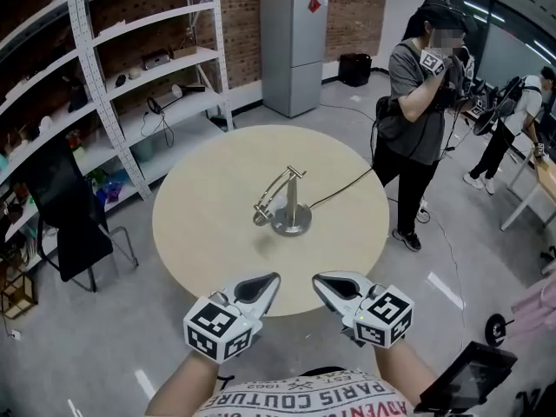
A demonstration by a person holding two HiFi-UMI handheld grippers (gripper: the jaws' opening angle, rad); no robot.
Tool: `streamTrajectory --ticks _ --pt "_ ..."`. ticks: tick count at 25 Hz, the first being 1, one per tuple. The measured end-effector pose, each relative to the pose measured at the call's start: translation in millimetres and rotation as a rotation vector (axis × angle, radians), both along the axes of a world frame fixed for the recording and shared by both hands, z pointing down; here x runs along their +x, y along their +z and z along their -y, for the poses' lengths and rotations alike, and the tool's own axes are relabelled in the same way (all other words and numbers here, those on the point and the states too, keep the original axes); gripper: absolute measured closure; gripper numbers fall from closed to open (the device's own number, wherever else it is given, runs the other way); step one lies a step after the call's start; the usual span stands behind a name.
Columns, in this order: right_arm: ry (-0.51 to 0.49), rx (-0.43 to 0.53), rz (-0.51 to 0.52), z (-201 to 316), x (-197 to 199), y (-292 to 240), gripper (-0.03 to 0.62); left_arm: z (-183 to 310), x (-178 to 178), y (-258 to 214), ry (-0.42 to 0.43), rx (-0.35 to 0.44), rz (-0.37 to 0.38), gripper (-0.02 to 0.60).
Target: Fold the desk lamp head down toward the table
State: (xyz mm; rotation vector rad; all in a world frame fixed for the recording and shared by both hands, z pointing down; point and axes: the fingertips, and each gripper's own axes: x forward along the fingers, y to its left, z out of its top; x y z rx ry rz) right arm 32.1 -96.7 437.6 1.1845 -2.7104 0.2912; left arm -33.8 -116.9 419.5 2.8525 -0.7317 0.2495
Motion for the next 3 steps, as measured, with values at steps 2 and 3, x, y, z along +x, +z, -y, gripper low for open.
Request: streamTrajectory --ticks 2,3 --pt "0.005 -0.001 -0.006 2.1 0.7 -0.2 0.591 -0.4 1.1 -1.3 0.003 -0.002 -0.003 0.581" --pt "0.007 -0.002 -0.008 3.1 0.8 -0.7 0.591 -0.6 1.6 -2.2 0.004 -0.003 -0.005 0.581"
